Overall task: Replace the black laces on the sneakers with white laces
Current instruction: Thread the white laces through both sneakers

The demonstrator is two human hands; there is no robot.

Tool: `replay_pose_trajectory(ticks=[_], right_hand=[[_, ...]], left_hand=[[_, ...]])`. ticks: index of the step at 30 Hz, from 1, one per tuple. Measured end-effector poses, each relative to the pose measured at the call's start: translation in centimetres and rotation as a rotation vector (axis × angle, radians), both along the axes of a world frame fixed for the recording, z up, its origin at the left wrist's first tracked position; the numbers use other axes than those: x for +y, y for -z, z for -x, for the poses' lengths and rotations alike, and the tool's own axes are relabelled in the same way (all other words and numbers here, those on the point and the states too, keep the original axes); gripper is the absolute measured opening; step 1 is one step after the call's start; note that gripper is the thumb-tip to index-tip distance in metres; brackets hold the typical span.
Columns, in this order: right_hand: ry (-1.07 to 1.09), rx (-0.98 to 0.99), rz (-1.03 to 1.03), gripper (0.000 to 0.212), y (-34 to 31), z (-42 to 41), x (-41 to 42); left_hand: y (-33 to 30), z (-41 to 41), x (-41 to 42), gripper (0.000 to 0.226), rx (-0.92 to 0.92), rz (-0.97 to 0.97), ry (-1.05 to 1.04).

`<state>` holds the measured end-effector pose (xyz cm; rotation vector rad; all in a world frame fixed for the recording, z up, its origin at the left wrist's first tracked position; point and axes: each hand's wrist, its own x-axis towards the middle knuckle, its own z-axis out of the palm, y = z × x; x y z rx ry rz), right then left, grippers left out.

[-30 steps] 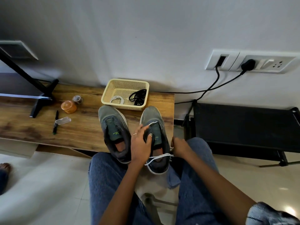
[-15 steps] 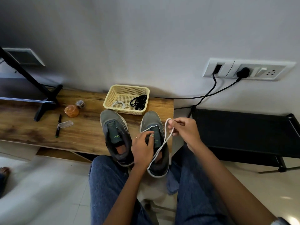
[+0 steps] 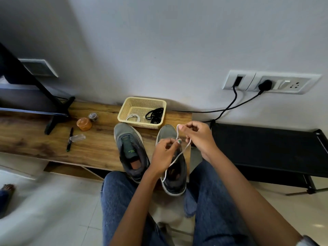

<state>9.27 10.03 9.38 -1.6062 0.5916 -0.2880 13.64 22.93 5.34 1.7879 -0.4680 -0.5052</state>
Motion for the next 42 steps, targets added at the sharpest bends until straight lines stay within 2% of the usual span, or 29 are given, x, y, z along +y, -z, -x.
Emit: replay_pose_trajectory(ticks=[3, 6, 7, 10, 15, 20, 25, 29, 31, 32, 34, 36, 39, 40, 42], right_hand=[[-0.017, -0.001, -0.006, 0.017, -1.2, -0.1, -0.4], [-0.087, -0.004, -0.005, 0.019, -2.4, -0.2, -0.2], [-0.106, -0.010, -0.001, 0.019, -2.8, -0.2, -0.1], [-0.097, -0.034, -0.003, 0.018, -4.1, -0.5, -0.2], [-0.049, -0.117, -0.023, 0.024, -6.6, -0.5, -1.6], [0.086, -0.227, -0.005, 0.012, -8.6, -0.5, -3.6], [0.255, -0.336, -0.033, 0.014, -9.9, -0.6, -4.8], [0.158, -0.330, -0.024, 0.015, -10.4, -0.7, -4.4], [0.041, -0.286, -0.015, 0.016, -10.2, -0.7, -3.7], [-0.013, -0.263, -0.019, 0.017, -10.0, -0.9, -3.2], [-0.098, -0.226, -0.046, 0.021, -9.7, -1.3, -2.1], [-0.158, -0.220, -0.113, 0.025, -9.7, -1.8, -1.0], [-0.204, -0.244, -0.240, 0.027, -9.8, -2.4, 0.2], [-0.211, -0.261, -0.269, 0.028, -9.9, -2.5, 0.4], [-0.219, -0.305, -0.298, 0.028, -10.1, -2.6, 0.8]], left_hand=[[-1.0, -0.2, 0.5, 0.012, 0.121, 0.050, -0.020], [-1.5, -0.9, 0.4, 0.033, 0.205, 0.087, -0.021], [-1.7, -1.1, 0.3, 0.034, 0.204, 0.100, 0.004], [-2.0, -1.9, 0.3, 0.015, 0.074, 0.072, 0.069], [-1.1, -3.7, 1.9, 0.027, -0.034, 0.023, -0.095], [-0.9, -4.6, 3.8, 0.026, 0.032, 0.102, -0.207], [0.4, -5.1, 5.0, 0.026, 0.071, 0.088, -0.250], [1.0, -5.1, 4.6, 0.010, 0.052, -0.040, -0.325], [-0.2, -3.9, 3.7, 0.022, -0.081, -0.109, -0.423], [-1.0, -2.9, 3.0, 0.021, -0.177, -0.089, -0.447], [-2.5, -0.6, 1.6, 0.014, -0.300, 0.016, -0.348], [-2.9, 1.4, -0.2, 0.017, -0.244, 0.060, -0.114], [-1.3, 3.0, -3.5, 0.042, -0.134, -0.056, 0.144], [-0.6, 3.2, -4.4, 0.043, -0.125, -0.095, 0.168], [1.2, 3.0, -5.1, 0.030, -0.140, -0.216, 0.197]])
